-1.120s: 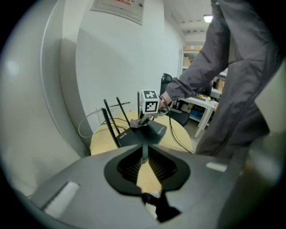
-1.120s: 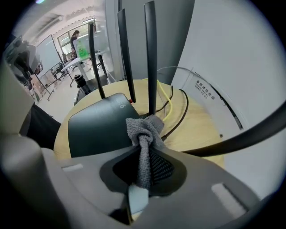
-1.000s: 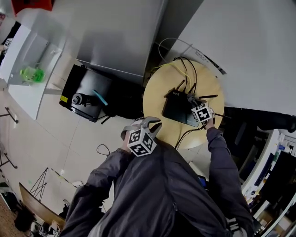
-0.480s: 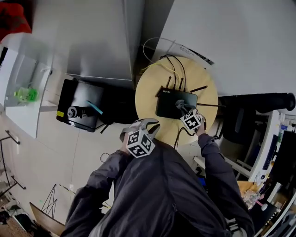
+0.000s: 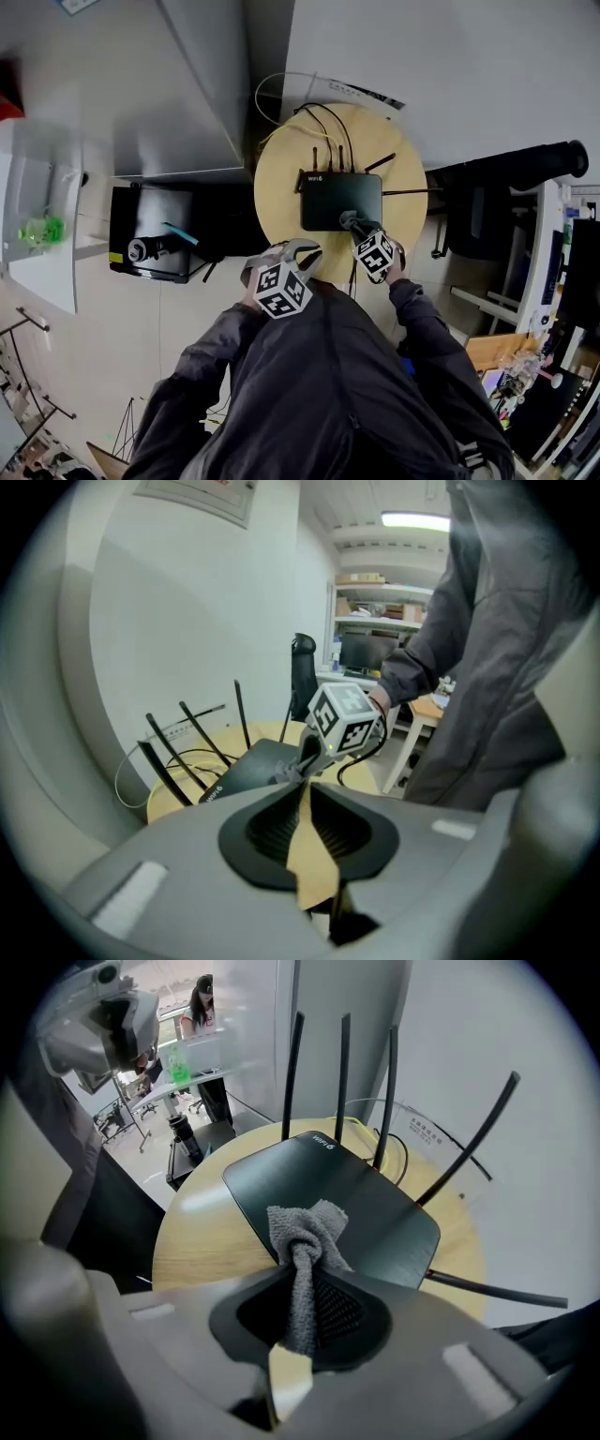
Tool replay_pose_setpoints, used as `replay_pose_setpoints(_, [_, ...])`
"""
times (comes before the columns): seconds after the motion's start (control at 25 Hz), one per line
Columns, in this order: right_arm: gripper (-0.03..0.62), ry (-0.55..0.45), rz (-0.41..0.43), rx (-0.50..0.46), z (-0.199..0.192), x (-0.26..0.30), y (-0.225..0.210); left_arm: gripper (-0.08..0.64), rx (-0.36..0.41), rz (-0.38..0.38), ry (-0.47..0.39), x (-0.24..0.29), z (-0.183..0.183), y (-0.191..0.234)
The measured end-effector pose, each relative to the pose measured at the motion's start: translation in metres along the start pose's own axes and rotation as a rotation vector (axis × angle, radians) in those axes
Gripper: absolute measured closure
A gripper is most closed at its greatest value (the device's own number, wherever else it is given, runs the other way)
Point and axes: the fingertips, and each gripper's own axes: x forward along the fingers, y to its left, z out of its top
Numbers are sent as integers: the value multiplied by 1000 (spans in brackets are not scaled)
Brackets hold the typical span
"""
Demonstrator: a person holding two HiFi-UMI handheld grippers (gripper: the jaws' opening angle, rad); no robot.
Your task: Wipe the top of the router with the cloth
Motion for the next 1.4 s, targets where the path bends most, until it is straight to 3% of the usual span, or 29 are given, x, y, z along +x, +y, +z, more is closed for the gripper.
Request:
replay_pose_setpoints(0.12, [554,7,-12,-24,0,-1,0,518,3,-2,-2,2,2,1])
replay_pose_setpoints(0.28, [554,12,45,-37,0,-2,-6,518,-8,18,0,0,1,6])
replay_pose_setpoints(0.48, [554,-9,7,28,12,1,-67,518,-42,70,3,-4,-1,22])
replay_pose_setpoints(0.8, [552,44,-15,-27,33,23,-137,518,-117,145,25,-11,-11,38])
replay_pose_setpoints(1.04, [555,73,-35,-113,34,29,-134,520,-144,156,36,-14,-15,40])
replay_pose_setpoints(1.4, [558,79,-64,-140,13,17,-94,520,-76,103,23,-6,-4,28])
